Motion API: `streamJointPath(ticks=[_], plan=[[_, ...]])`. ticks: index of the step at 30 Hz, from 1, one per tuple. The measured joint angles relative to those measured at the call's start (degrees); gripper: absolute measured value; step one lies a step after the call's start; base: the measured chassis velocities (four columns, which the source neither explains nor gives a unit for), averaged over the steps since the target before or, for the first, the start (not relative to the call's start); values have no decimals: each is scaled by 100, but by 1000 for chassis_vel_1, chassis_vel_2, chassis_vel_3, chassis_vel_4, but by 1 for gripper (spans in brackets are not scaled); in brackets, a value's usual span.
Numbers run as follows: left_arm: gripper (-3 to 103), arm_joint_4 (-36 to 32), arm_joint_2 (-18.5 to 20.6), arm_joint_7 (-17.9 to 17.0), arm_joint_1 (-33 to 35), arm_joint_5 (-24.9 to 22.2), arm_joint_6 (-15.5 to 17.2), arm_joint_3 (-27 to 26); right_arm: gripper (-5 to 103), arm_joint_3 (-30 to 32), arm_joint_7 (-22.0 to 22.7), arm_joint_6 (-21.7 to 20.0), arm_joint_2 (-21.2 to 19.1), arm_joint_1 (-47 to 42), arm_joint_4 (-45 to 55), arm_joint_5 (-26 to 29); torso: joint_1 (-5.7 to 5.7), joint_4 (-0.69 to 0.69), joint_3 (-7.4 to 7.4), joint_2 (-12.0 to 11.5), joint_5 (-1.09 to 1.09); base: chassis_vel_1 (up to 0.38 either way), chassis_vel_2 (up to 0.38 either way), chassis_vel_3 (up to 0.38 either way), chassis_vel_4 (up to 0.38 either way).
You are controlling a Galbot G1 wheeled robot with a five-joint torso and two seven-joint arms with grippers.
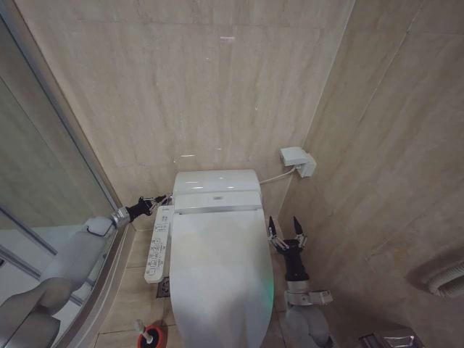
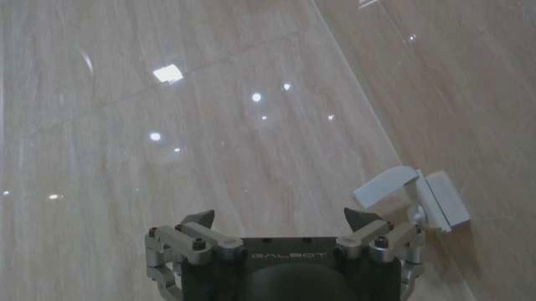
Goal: Open the toilet lid, clean the toilet bowl with a toilet brush, close the toilet lid, and flush.
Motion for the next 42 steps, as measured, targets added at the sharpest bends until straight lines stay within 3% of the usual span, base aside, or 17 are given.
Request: streamJointPath(ticks=[14,27,42], plan=[[0,27,95,198,-9,142,-13,6,100,19,-7,34,-15,-34,25,4,0,-1,0,0,-1,0,0,0,0],[0,454,-240,-23,-22,107,7,-26,100,-4,-18,34,0,-31,19,2,0,7,0,0,2,0,0,0,0],[0,502,-321,-76,-92,124,23,35,100,33,-20,49,-45,-66,47,20,0,2,1,0,0,0,0,0,0]])
